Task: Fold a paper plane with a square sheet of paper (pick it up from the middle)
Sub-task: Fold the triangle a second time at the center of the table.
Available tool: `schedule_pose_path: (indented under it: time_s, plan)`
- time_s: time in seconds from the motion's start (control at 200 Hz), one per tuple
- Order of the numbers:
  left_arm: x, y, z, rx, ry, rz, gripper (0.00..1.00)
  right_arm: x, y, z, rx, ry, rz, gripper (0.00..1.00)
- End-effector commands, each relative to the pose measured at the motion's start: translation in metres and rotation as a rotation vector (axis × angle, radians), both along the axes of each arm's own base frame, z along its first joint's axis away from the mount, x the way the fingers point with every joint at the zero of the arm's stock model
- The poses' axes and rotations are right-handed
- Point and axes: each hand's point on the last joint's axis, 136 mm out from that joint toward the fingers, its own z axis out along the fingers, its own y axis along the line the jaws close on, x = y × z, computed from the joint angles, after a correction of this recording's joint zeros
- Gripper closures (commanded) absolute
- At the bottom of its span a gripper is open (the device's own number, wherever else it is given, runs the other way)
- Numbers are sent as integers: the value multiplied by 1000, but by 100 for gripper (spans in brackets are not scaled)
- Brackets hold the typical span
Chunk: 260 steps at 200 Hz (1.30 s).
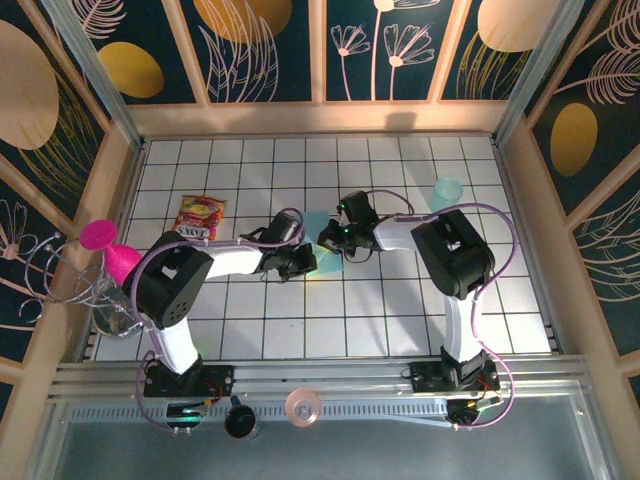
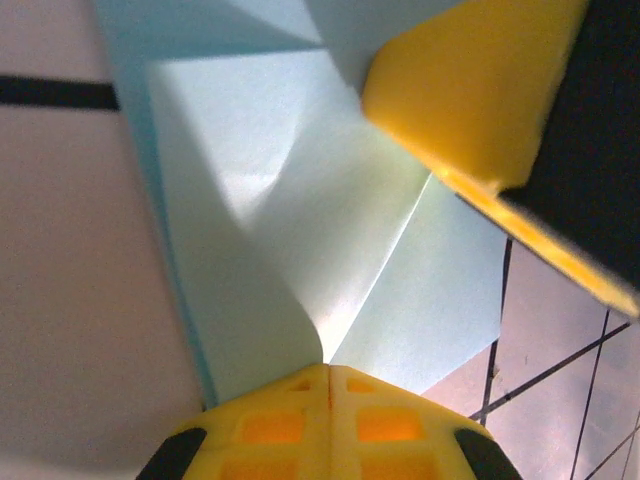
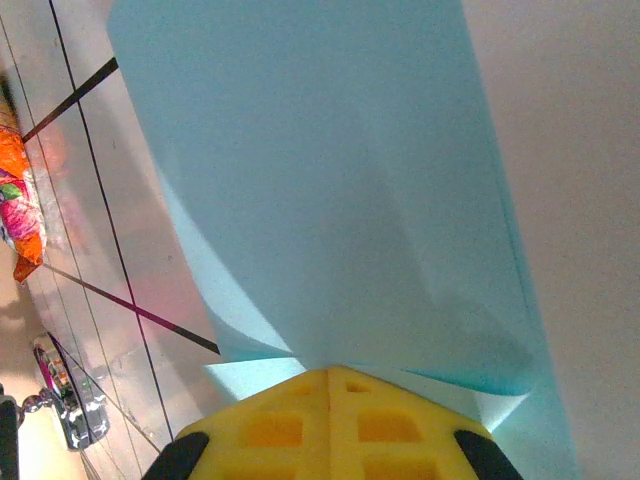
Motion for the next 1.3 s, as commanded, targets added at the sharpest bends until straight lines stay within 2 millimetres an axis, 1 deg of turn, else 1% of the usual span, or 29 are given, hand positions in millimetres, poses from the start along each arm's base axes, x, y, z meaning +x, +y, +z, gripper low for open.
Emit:
schedule_pose_path:
  time_s: [0.0, 0.145, 0.245, 0.26, 0.35, 0.476, 0.531, 0.581, 0.631, 0.691, 0.796, 0.826, 0.836, 0.851, 1.026, 1.136, 1.297]
  plan:
    - [-53, 38, -34, 140, 179, -18, 98, -31, -44, -67, -204, 168, -56, 97]
    - [-73, 51, -37, 163, 212, -42, 98, -32, -45, -68, -205, 170, -59, 97]
    - [-76, 56, -36, 183, 210, -46, 99, -33, -44, -67, -199, 168, -62, 97]
    - [-72, 53, -27, 165, 186, -44, 98, -34, -44, -68, -198, 169, -63, 97]
    - [-56, 43, -3, 110, 109, -27, 98, -35, -42, -65, -183, 164, -60, 97]
    - [-19, 19, 49, -20, -62, 13, 98, -33, -37, -57, -156, 148, -69, 97]
    - [-7, 8, 65, -80, -108, 25, 98, -31, -35, -54, -138, 142, -80, 97]
    - [0, -1, 70, -123, -119, 34, 98, -29, -33, -51, -124, 138, -91, 97]
    - [5, -8, 69, -149, -111, 44, 98, -27, -32, -49, -117, 134, -100, 97]
    - [9, -12, 59, -145, -89, 51, 98, -24, -32, -48, -112, 127, -116, 97]
    - [16, -11, 46, -104, -65, 74, 99, -22, -30, -48, -104, 123, -121, 97]
    - [17, -9, 45, -87, -66, 79, 99, -22, -29, -48, -102, 123, -119, 97]
    - [16, -7, 36, -68, -51, 82, 99, -22, -29, -48, -101, 124, -119, 97]
    - [16, -6, 32, -53, -44, 84, 99, -22, -29, -48, -100, 123, -119, 97]
    - [12, 10, 9, 46, -15, 110, 100, -21, -28, -46, -98, 119, -115, 97]
    - [12, 22, -2, 107, -18, 137, 100, -20, -27, -44, -93, 113, -110, 97]
    - [7, 26, -14, 130, 8, 142, 100, -15, -23, -36, -78, 84, -92, 97]
